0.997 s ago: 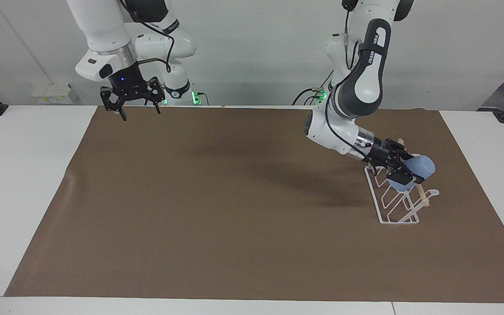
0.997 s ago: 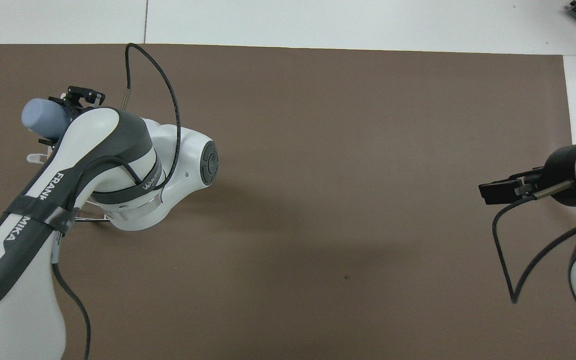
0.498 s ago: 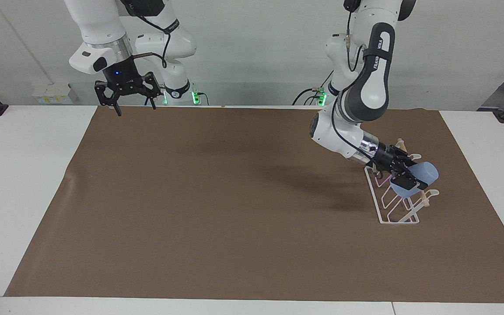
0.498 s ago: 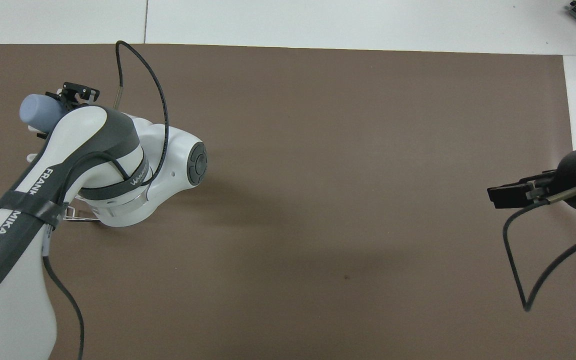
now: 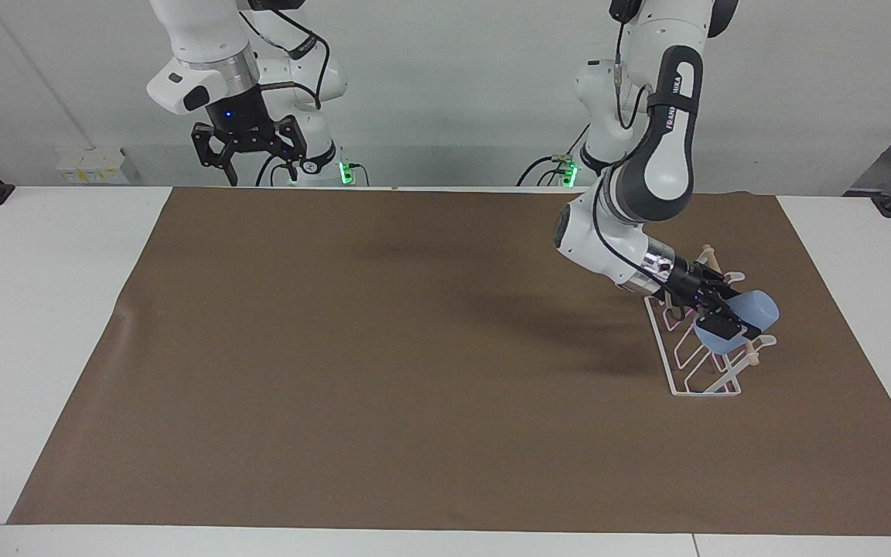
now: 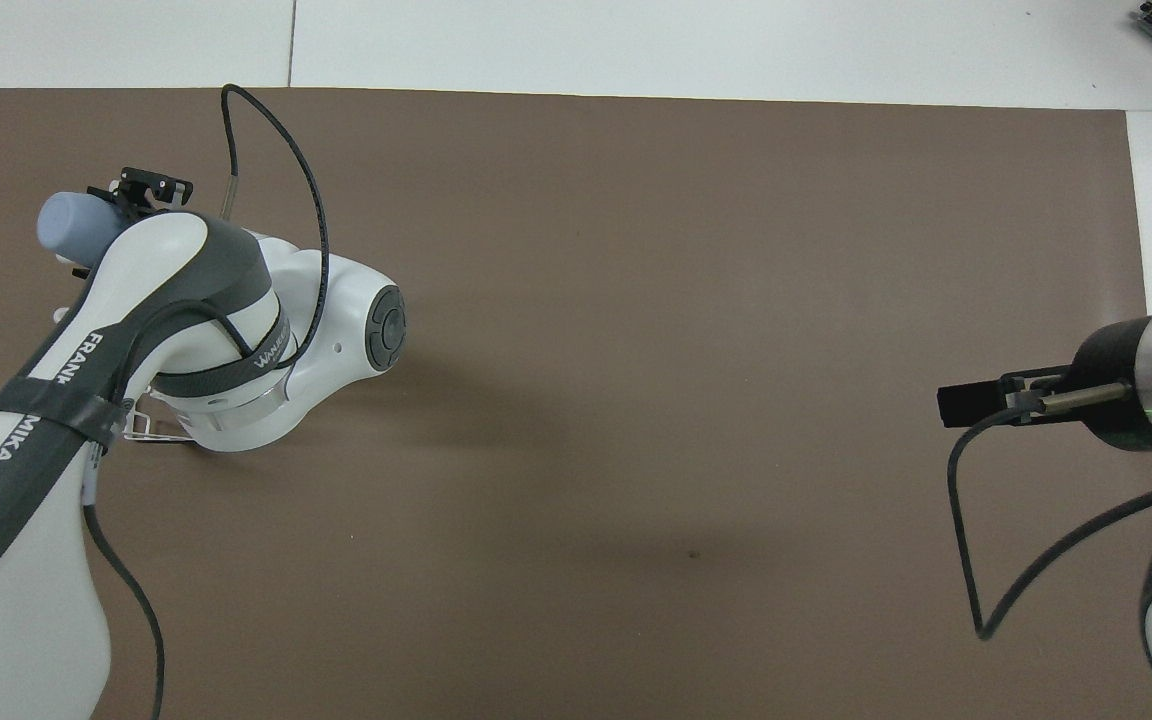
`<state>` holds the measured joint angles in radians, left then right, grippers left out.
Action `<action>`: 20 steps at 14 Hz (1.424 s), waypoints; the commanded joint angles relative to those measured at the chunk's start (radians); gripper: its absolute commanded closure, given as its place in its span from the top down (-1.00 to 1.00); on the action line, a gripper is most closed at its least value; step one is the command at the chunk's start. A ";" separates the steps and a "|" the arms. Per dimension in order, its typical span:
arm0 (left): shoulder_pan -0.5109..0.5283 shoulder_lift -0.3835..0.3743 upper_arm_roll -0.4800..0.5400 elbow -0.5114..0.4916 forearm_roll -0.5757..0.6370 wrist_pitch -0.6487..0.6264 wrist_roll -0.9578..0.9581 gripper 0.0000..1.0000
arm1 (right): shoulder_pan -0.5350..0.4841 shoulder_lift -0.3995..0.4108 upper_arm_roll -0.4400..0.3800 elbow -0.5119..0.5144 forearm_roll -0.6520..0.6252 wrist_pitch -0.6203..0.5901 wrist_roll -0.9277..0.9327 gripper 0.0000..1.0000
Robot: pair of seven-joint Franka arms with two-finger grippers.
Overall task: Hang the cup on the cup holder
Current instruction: 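Lower the cup onto a rack hook with the left gripper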
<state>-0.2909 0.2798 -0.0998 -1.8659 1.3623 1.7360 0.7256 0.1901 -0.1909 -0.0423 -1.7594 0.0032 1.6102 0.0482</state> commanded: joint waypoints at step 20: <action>0.025 -0.031 -0.003 -0.012 0.012 0.085 0.113 1.00 | -0.009 0.091 -0.065 0.012 -0.025 0.226 -0.090 1.00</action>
<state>-0.2847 0.2773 -0.0997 -1.8666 1.3663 1.7774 0.8083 0.1884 -0.1212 -0.1039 -1.7612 0.0010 1.8074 -0.0176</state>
